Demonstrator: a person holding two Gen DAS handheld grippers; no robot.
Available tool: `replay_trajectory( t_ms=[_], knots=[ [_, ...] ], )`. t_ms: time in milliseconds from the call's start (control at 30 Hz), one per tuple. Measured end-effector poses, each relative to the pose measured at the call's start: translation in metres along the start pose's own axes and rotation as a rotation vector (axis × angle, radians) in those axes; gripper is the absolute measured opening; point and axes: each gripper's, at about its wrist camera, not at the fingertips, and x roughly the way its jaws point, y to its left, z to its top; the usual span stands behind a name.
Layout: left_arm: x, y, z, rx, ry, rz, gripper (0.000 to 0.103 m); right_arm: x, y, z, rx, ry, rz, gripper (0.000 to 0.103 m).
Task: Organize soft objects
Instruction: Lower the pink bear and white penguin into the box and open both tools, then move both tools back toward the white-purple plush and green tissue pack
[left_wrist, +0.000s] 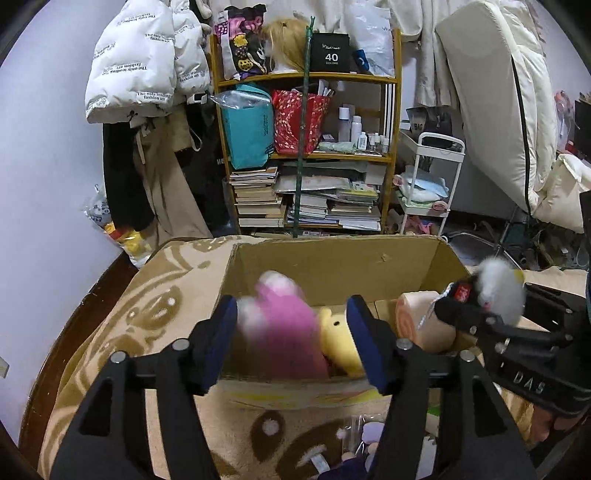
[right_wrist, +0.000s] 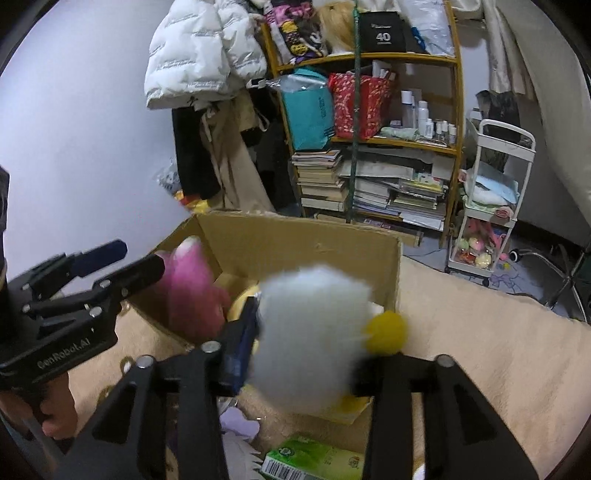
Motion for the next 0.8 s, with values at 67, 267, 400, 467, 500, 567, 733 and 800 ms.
replay_trajectory(
  t_ms=[67,267,400,467,500,567,733,800],
  knots=[
    [-0.005,0.006,0.0,-0.028,0.004,-0.016,0.069,-0.003,0.003,0.0,-0.009,-0.01,-0.002,0.06],
    [-0.025,0.024,-0.001,-0.08,-0.025,0.018,0.082,-0.016,0.001,-0.003,0.02,-0.024,-0.014,0.084],
    [-0.038,0.027,-0.007,-0.059,-0.023,0.065,0.094,-0.03,0.002,-0.005,0.019,-0.033,-0.03,0.09],
    [-0.043,0.027,-0.011,-0.058,-0.01,0.072,0.097,-0.038,0.002,-0.006,0.03,-0.039,-0.029,0.093],
    [-0.046,0.027,-0.013,-0.057,-0.003,0.066,0.097,-0.042,0.002,-0.007,0.033,-0.04,-0.027,0.093],
    [-0.049,0.025,-0.016,-0.05,0.008,0.061,0.097,-0.051,0.003,-0.01,0.035,-0.038,-0.034,0.095],
    [-0.062,0.02,-0.025,-0.041,0.034,0.065,0.097,-0.071,0.002,-0.02,0.059,-0.037,-0.044,0.101],
    [-0.068,0.018,-0.03,-0.043,0.04,0.059,0.097,-0.078,0.001,-0.025,0.078,-0.039,-0.051,0.102]
  ],
)
